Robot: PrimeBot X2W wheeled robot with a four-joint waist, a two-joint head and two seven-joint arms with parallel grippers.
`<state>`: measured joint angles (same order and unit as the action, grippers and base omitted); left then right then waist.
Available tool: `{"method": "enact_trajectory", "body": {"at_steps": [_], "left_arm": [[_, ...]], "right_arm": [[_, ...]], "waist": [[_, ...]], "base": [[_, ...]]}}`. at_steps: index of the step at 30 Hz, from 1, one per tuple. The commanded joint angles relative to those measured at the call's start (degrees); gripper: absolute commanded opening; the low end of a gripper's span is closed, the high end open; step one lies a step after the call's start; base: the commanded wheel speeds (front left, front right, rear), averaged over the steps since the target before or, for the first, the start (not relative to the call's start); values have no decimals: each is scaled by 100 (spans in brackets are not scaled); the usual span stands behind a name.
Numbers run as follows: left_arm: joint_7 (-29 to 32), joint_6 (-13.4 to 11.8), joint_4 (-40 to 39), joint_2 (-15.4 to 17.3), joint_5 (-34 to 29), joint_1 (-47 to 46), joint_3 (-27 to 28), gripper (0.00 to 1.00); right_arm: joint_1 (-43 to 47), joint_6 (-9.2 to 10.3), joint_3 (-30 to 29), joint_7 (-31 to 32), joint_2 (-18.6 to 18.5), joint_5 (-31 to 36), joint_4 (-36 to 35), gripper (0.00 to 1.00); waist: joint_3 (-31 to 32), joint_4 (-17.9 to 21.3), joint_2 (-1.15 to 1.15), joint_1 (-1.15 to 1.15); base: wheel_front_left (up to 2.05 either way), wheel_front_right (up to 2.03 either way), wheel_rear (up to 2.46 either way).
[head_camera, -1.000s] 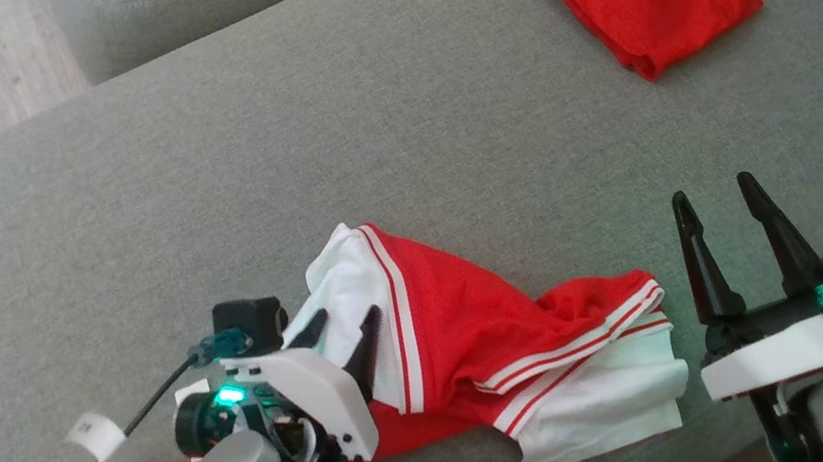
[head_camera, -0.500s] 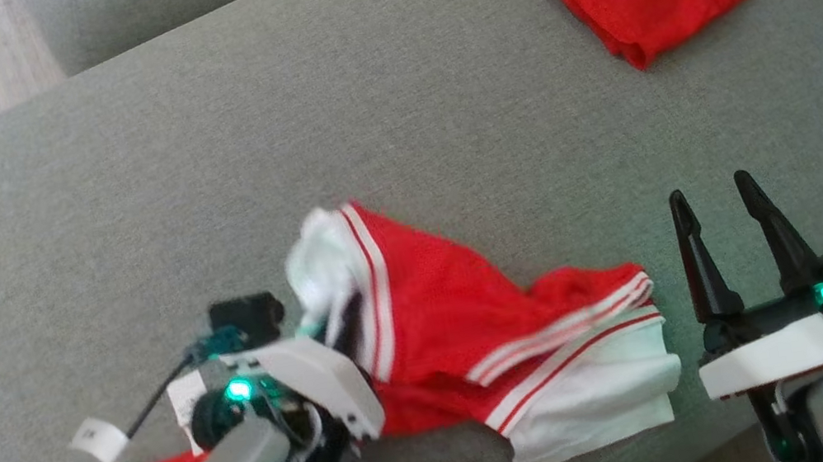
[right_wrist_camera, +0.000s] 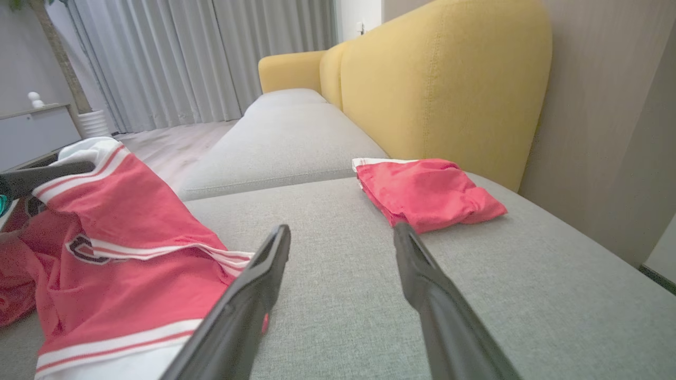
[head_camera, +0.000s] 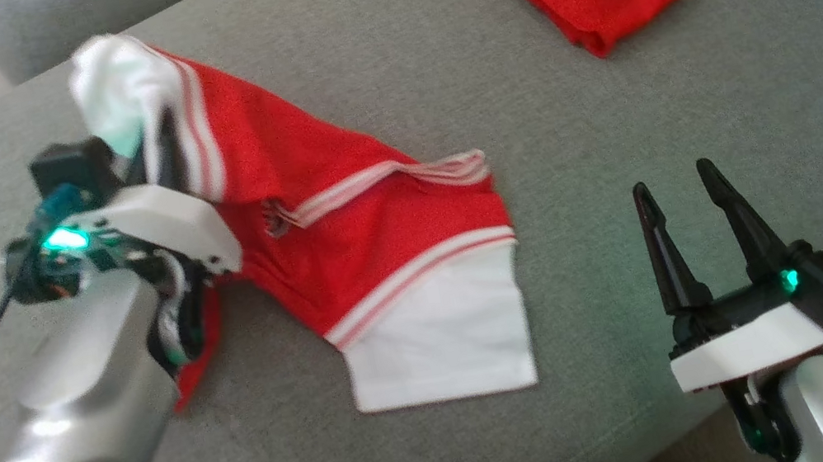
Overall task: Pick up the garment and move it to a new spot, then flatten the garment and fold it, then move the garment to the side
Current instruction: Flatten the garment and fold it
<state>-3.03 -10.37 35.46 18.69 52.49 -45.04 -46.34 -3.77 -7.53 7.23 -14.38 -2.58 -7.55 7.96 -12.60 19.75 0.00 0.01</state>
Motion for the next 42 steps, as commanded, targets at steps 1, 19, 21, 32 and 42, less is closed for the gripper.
{"method": "enact_trajectory", "body": {"at_steps": [1,19,21,32,42], "left_arm": [[-145,0,-7,172,-68,-387,218,0],[-738,157,-308,724,580,1404,632,100],[-651,36,-598,867,736,1705,720,100],[-171,0,-1166,881,1313,2018,909,100],[-176,137,-1194,1119,1062,1895,776,0]], "right_arm": [[-176,4,147,-62,-30,-20,-172,100],[266,4,-189,-62,-30,50,-282,100],[283,4,-208,-62,-30,78,-303,100],[126,4,-124,-62,-30,189,-304,100],[130,4,-131,-62,-30,161,-254,100]], "waist": [[-58,100,0,-1],[325,-601,0,-1],[285,-717,0,-1],[54,-898,0,-1],[71,-792,0,-1]], "base": [[0,0,0],[0,0,0],[0,0,0],[0,0,0],[0,0,0]]}}
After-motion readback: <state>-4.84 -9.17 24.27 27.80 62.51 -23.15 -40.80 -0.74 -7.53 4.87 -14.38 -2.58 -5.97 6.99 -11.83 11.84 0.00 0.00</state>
